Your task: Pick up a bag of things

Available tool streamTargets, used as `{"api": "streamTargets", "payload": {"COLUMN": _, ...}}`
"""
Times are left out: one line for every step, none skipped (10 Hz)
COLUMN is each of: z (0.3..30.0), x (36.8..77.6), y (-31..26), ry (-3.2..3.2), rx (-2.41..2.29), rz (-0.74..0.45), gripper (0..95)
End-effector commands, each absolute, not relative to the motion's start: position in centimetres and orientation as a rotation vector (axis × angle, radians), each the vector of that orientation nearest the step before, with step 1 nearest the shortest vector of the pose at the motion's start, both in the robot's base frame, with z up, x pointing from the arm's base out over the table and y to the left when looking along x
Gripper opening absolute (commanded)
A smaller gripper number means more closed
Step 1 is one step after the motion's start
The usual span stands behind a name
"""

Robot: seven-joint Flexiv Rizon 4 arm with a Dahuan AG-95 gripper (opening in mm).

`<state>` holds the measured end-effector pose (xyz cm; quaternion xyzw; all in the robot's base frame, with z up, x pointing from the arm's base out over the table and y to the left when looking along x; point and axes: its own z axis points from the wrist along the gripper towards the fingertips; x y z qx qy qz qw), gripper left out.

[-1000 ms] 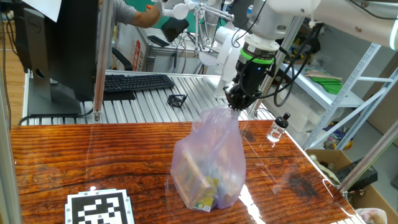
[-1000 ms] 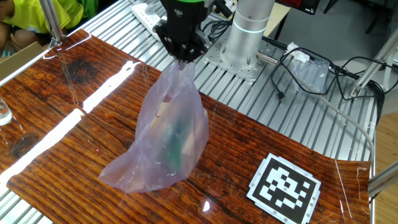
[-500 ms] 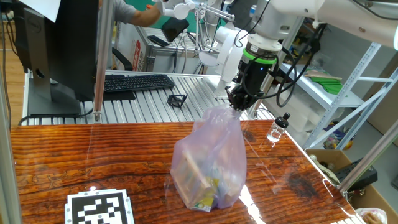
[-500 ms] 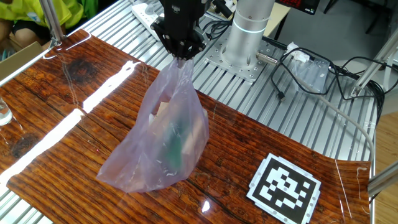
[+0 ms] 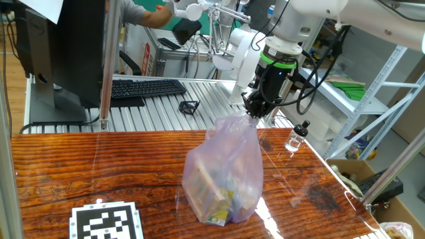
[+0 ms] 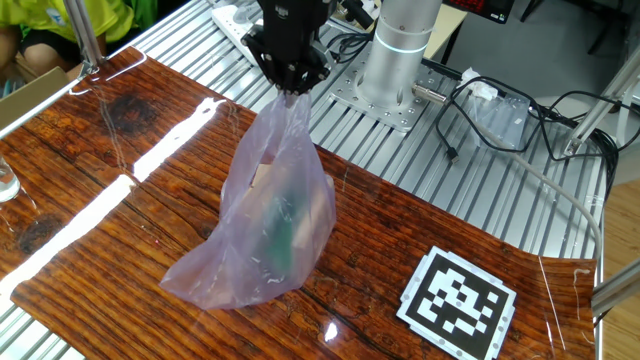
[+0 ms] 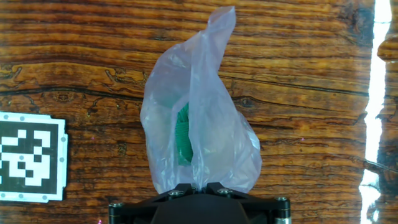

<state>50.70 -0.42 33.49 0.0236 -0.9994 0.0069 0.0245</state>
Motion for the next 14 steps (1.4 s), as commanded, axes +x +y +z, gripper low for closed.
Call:
{"api": "streamTargets", "payload": {"z": 33.54, "x": 50.78, "y": -0.41, "ry": -3.092, "rx": 0.077, "rz": 0.026, "gripper": 0.0}}
{"api": "streamTargets", "payload": {"z": 33.55, "x": 50.77, "y": -0.42, "ry": -3.09, "rx": 0.081, "rz": 0.026, "gripper": 0.0}}
{"api": "streamTargets", "payload": {"z": 33.57, "x": 50.73, "y": -0.45, "ry": -3.087, "rx": 0.085, "rz": 0.021, "gripper": 0.0}}
{"api": "streamTargets", "payload": {"z": 33.59, "x": 50.68, "y": -0.51, "ry": -3.088, "rx": 0.087, "rz": 0.024, "gripper": 0.0}}
{"api": "streamTargets", "payload": {"z": 33.66, "x": 50.54, "y": -0.63, "ry": -3.08, "rx": 0.09, "rz": 0.022, "gripper": 0.0}}
{"api": "streamTargets", "payload": {"z": 33.69, "x": 50.48, "y": -0.68, "ry": -3.075, "rx": 0.09, "rz": 0.024, "gripper": 0.0}}
{"api": "streamTargets", "payload": {"z": 33.7, "x": 50.47, "y": -0.7, "ry": -3.074, "rx": 0.089, "rz": 0.033, "gripper": 0.0}}
{"api": "streamTargets", "payload": {"z": 33.7, "x": 50.47, "y": -0.7, "ry": -3.068, "rx": 0.086, "rz": 0.032, "gripper": 0.0}}
{"api": "streamTargets", "payload": {"z": 33.7, "x": 50.47, "y": -0.7, "ry": -3.066, "rx": 0.084, "rz": 0.032, "gripper": 0.0}}
{"api": "streamTargets", "payload": {"z": 33.7, "x": 50.47, "y": -0.7, "ry": -3.067, "rx": 0.082, "rz": 0.032, "gripper": 0.0}}
{"api": "streamTargets", "payload": {"z": 33.7, "x": 50.47, "y": -0.7, "ry": -3.068, "rx": 0.08, "rz": 0.032, "gripper": 0.0}}
{"api": "streamTargets", "payload": {"z": 33.7, "x": 50.47, "y": -0.7, "ry": -3.067, "rx": 0.08, "rz": 0.033, "gripper": 0.0}}
{"api": "streamTargets", "payload": {"z": 33.7, "x": 50.47, "y": -0.7, "ry": -3.069, "rx": 0.081, "rz": 0.035, "gripper": 0.0}}
{"api": "streamTargets", "payload": {"z": 33.7, "x": 50.47, "y": -0.7, "ry": -3.07, "rx": 0.079, "rz": 0.041, "gripper": 0.0}}
